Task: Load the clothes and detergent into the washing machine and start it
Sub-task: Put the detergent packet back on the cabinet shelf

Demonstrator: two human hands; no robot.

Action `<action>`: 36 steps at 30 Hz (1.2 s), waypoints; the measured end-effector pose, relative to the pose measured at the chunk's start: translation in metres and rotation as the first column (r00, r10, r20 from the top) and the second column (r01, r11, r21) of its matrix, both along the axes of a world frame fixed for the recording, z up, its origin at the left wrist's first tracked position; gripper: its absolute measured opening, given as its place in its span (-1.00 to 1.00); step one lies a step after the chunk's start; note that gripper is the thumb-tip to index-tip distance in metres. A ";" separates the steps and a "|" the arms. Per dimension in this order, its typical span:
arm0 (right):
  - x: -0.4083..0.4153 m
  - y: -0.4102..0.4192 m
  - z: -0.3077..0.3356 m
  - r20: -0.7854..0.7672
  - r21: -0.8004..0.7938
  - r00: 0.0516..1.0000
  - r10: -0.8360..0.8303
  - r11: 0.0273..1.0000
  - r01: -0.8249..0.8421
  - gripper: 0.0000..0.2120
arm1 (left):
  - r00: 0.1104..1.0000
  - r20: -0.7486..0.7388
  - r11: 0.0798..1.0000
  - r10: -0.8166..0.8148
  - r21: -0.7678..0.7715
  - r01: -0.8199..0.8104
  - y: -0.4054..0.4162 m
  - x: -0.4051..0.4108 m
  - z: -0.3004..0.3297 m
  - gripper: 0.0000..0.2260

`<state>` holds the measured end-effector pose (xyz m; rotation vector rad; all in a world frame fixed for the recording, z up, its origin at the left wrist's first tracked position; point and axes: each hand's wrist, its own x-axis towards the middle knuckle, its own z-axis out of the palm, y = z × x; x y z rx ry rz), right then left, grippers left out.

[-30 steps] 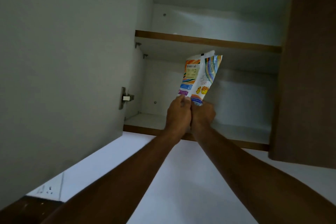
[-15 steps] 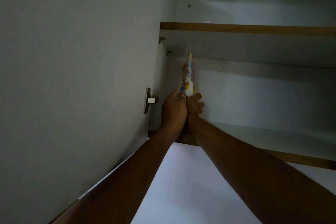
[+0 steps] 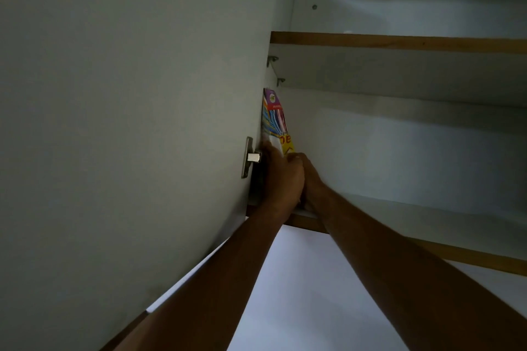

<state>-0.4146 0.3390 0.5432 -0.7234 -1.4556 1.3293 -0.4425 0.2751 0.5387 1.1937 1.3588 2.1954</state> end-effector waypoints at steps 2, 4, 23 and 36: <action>-0.002 0.006 -0.001 -0.013 -0.055 1.000 0.005 0.998 -0.006 -0.57 | 1.000 0.005 1.000 0.003 -0.003 -0.003 -0.002 0.003 0.000 -0.36; 0.004 -0.001 -0.003 0.018 -0.082 0.999 0.034 0.996 -0.032 -0.55 | 0.998 -0.035 0.999 0.046 -0.012 -0.047 -0.004 0.006 -0.002 -0.32; 0.054 -0.030 -0.005 0.387 0.861 0.449 -0.805 0.489 0.136 -0.66 | 0.947 -0.240 0.963 0.214 -0.112 -0.246 -0.015 0.018 -0.004 -0.24; 0.126 -0.122 0.005 0.027 0.878 0.540 -0.841 0.278 0.389 -0.90 | 0.849 -0.468 0.927 0.247 0.370 -0.065 -0.084 0.045 -0.026 -0.79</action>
